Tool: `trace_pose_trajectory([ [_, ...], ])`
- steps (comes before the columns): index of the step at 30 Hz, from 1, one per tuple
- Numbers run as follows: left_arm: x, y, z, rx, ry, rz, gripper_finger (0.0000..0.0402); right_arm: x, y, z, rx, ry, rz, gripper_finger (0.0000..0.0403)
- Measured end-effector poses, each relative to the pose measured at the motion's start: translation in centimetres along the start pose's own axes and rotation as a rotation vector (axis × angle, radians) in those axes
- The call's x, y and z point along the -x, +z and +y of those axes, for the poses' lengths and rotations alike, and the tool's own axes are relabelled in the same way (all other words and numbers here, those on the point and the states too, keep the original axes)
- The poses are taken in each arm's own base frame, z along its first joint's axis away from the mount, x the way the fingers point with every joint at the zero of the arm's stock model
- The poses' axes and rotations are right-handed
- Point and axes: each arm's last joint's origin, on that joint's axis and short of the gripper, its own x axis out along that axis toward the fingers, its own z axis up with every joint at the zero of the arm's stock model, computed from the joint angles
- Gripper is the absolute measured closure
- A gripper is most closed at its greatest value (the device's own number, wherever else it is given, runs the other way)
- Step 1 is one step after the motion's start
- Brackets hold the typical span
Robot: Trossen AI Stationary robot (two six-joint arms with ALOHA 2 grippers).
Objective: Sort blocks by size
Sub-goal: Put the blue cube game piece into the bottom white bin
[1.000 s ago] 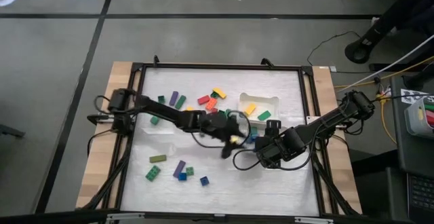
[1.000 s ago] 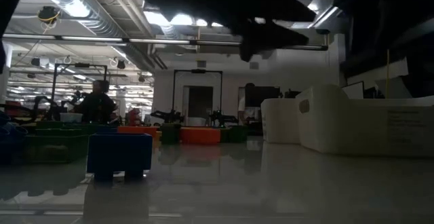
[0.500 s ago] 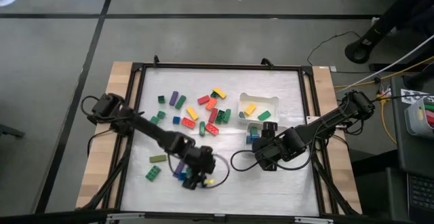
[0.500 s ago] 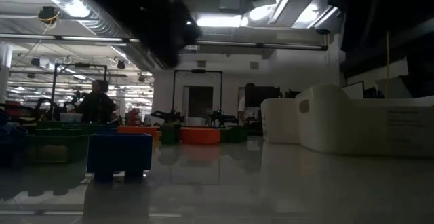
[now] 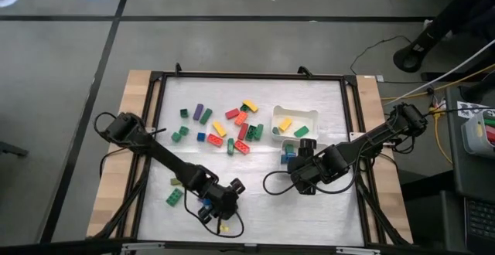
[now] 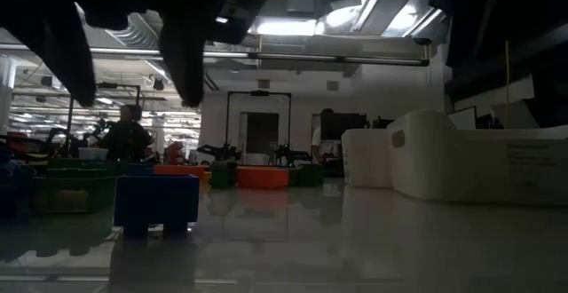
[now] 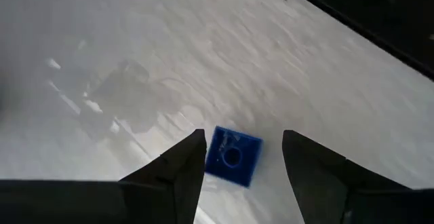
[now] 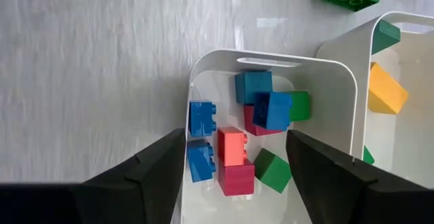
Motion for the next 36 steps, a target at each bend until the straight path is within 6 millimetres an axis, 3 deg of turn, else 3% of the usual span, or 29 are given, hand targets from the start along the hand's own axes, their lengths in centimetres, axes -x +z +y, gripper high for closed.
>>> trace_pose_trajectory([
  [14, -2.2, -1.0, 0.1, -0.121, -0.001, 0.042, 0.0219, 0.0, 0.0, 0.0, -0.001, 0.002, -0.003, 0.0148],
  [28, -4.4, -2.2, 1.0, -0.074, -0.021, 0.07, 0.022, 0.0, 0.0, 0.1, -0.001, 0.016, 0.005, 0.0148],
  [36, -4.3, -2.6, 2.1, 0.006, -0.002, 0.061, 0.0281, 0.0, 0.0, 0.1, -0.001, 0.024, 0.009, 0.0148],
])
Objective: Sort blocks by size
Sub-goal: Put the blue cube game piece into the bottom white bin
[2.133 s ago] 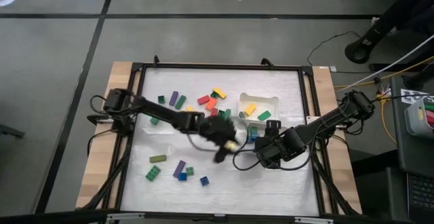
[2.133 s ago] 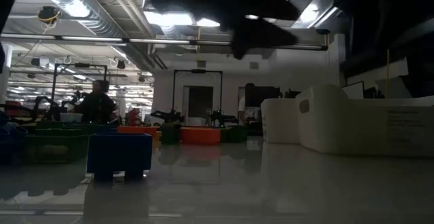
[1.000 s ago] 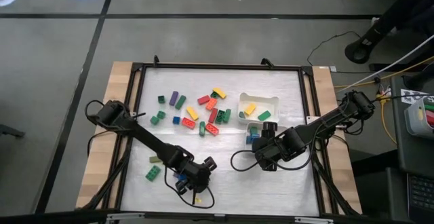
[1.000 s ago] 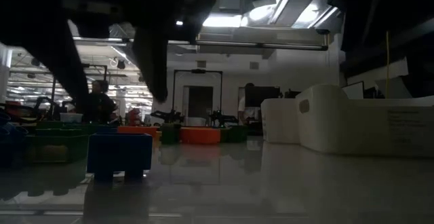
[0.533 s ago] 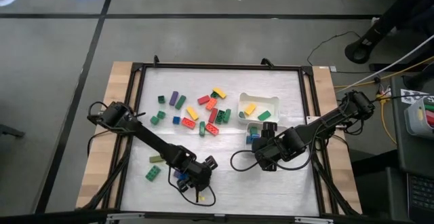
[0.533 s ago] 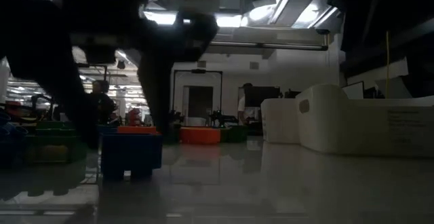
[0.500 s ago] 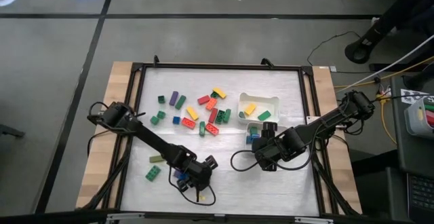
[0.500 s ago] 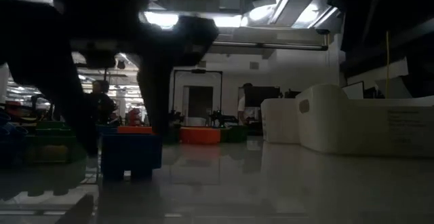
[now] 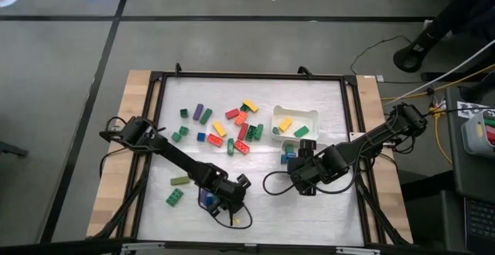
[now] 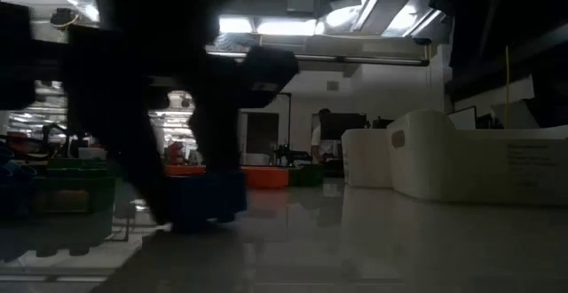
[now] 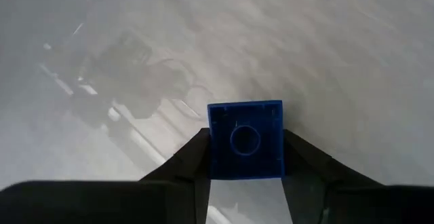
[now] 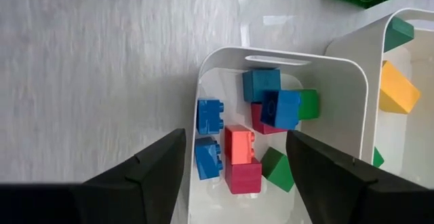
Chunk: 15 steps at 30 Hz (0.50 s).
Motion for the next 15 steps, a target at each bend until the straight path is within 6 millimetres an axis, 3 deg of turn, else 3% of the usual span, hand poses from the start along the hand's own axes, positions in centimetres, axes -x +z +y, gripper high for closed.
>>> trace_pose_trajectory([
  [5, 0.2, 0.3, 2.2, 0.072, 0.074, -0.097, 0.0281, 0.0, 0.0, 0.0, 0.0, 0.001, 0.001, 0.0148],
  [15, 2.7, 1.2, 10.5, 0.144, 0.383, -0.461, 0.0281, 0.0, -0.3, -0.1, 0.008, -0.012, 0.026, 0.0148],
])
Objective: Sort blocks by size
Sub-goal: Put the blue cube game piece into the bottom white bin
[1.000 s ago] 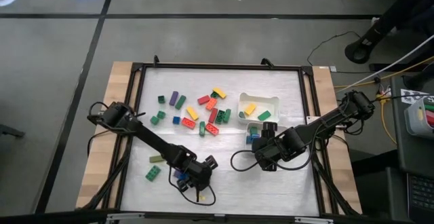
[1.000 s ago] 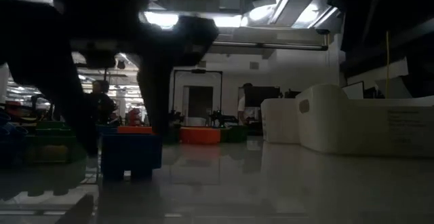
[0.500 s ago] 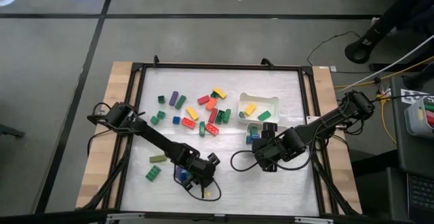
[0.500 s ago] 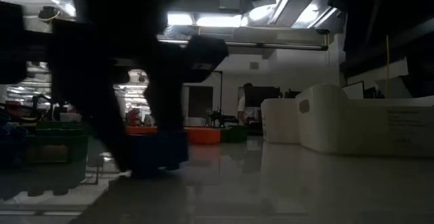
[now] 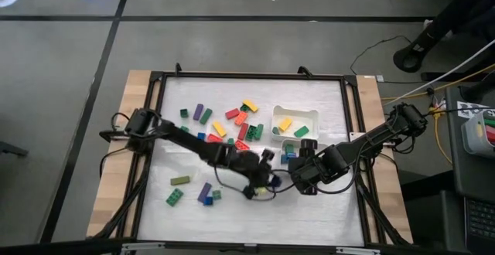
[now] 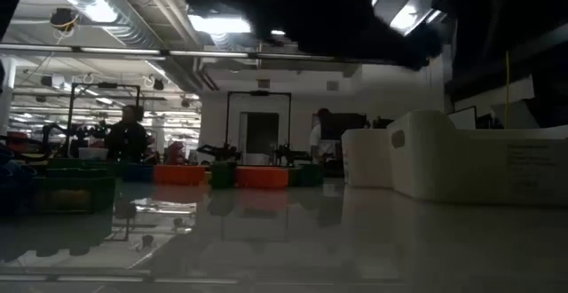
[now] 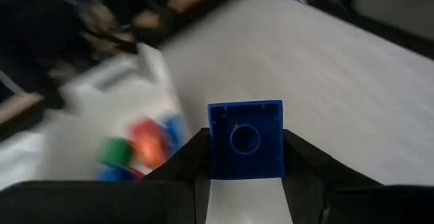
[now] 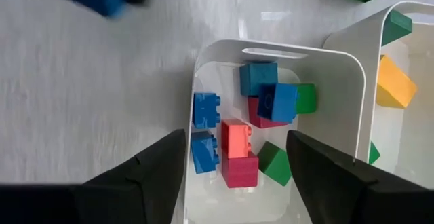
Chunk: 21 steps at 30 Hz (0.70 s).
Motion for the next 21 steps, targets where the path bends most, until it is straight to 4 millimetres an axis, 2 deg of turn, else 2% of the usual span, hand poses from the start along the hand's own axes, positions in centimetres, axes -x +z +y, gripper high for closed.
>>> trace_pose_trajectory([
  [5, 0.2, -0.3, 3.8, 0.063, 0.124, -0.097, 0.0274, 0.0, -0.3, -0.2, 0.009, -0.015, 0.028, 0.0148],
  [10, -0.3, -1.6, 5.8, 0.098, 0.191, -0.129, 0.0272, 0.0, -0.3, -0.2, 0.011, -0.018, 0.034, 0.0148],
  [16, -1.8, -3.4, 6.1, 0.101, 0.213, -0.157, 0.027, 0.0, -0.4, -0.2, 0.012, -0.02, 0.037, 0.0148],
  [21, -1.9, -3.5, 6.1, 0.174, 0.228, -0.164, 0.0246, 0.0, -0.4, -0.2, 0.012, -0.02, 0.038, 0.0148],
])
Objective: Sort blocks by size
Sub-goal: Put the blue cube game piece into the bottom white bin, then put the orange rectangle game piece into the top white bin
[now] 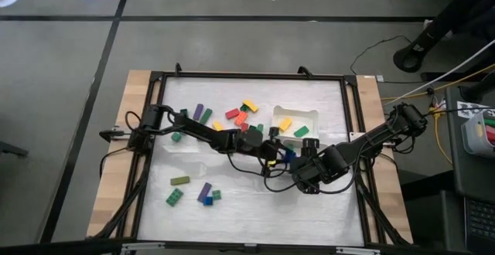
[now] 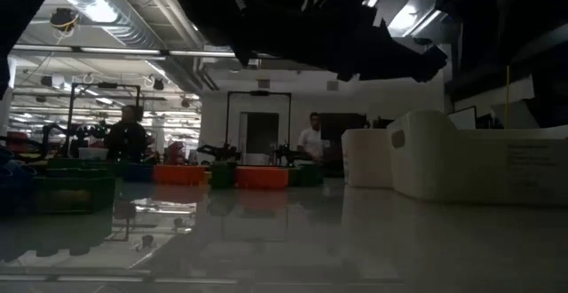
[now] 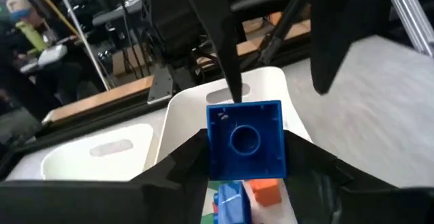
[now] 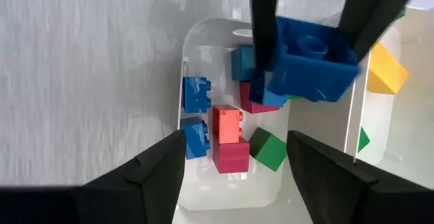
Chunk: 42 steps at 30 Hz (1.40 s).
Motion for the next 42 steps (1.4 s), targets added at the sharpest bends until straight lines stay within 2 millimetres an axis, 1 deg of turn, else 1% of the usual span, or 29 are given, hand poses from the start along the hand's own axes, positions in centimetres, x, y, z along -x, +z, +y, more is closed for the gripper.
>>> trace_pose_trajectory([
  [3, 0.0, 0.0, 0.0, 0.091, 0.014, 0.001, 0.0215, 0.0, 0.0, 0.0, 0.0, -0.001, -0.001, 0.0148],
  [6, 0.0, 0.0, 0.1, 0.137, 0.016, 0.0, 0.0188, 0.0, 0.0, 0.0, 0.0, -0.003, -0.003, 0.0148],
  [10, 0.2, 0.3, 0.0, 0.138, 0.012, 0.007, 0.0172, 0.0, 0.1, 0.0, -0.002, -0.002, -0.007, 0.0148],
  [14, 1.9, 2.9, 0.6, 0.162, 0.004, 0.02, 0.0174, 0.0, 0.3, 0.1, -0.004, -0.009, -0.038, 0.0148],
  [18, 5.0, 5.2, 1.4, 0.16, -0.028, 0.165, 0.0183, 0.1, 0.9, 0.0, 0.046, -0.095, -0.139, 0.0148],
  [20, 7.1, 6.2, 1.8, 0.166, -0.044, 0.247, 0.0186, 0.1, 1.6, -0.1, 0.043, -0.138, -0.218, 0.0148],
  [22, 9.2, 7.6, 2.2, 0.182, -0.051, 0.287, 0.0187, 0.2, 2.6, -0.2, 0.024, -0.148, -0.302, 0.0148],
  [25, 12.3, 9.0, 2.3, 0.205, -0.052, 0.267, 0.0188, 0.2, 4.3, -0.7, -0.001, -0.107, -0.414, 0.0148],
  [29, 16.6, 10.0, 2.1, 0.237, -0.055, 0.207, 0.0188, -0.6, 6.8, -1.6, -0.013, -0.072, -0.524, 0.0148],
  [31, 18.7, 9.9, 1.9, 0.265, -0.055, 0.186, 0.0188, -1.4, 7.9, -2.1, -0.042, -0.072, -0.561, 0.0148],
  [37, 23.7, 7.8, 1.0, 0.349, -0.039, 0.167, 0.0188, -5.3, 10.7, -3.7, -0.129, -0.078, -0.583, 0.0148],
  [42, 26.4, 5.2, 0.4, 0.419, -0.003, 0.176, 0.0188, -8.9, 12.4, -4.4, -0.168, -0.05, -0.599, 0.0148],
])
